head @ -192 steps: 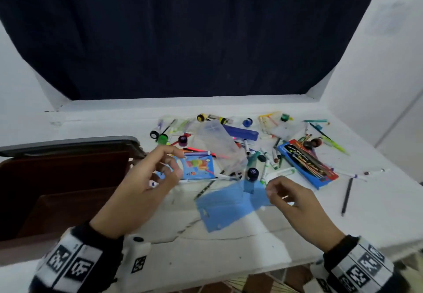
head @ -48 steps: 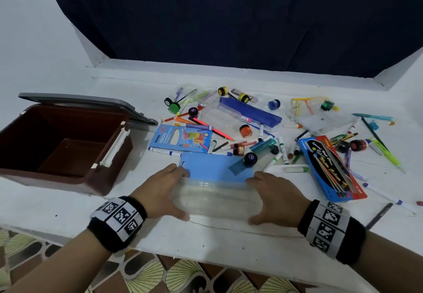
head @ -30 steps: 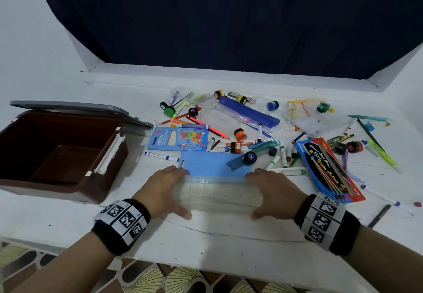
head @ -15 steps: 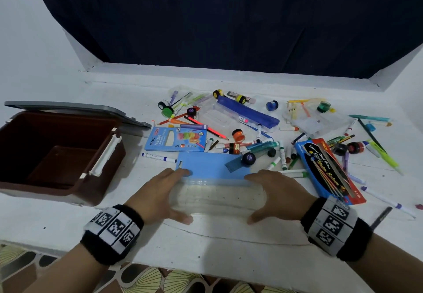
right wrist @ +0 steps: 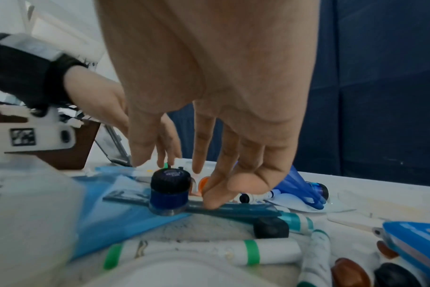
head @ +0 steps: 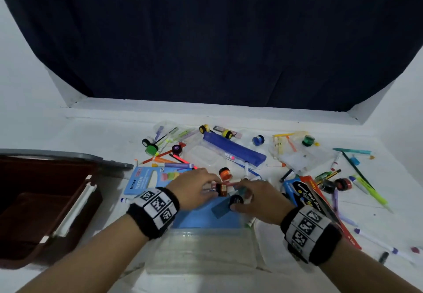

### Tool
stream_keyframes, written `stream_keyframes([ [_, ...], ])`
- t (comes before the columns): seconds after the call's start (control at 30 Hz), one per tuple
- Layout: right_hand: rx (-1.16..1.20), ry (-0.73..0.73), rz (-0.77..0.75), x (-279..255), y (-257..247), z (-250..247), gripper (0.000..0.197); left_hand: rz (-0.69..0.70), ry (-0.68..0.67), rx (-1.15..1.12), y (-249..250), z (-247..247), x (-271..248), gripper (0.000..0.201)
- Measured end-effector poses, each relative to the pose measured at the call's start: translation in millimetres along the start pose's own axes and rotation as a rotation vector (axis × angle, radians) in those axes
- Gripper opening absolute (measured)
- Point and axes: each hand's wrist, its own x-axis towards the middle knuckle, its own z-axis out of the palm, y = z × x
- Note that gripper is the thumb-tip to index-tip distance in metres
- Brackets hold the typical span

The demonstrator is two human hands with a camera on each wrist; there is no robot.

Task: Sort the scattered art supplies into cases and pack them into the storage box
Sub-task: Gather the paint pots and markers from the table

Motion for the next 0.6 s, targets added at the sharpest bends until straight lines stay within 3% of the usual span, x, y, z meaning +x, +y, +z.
stream_keyframes([
  [0.17,-0.13,-0.023,-0.025,6,1,3,0.021,0.013,-0.152,0.176,1,5,39,0.027],
  [0.43,0.247,0.34,0.028,-18,8,-11,0.025,-0.013,-0.159,0.31,7,11,51,0.044],
  [0.6,0.458,0.4,-0.022,-36,-5,-19,0.025,-0.022,-0.146,0.336,8,6,49,0.031],
])
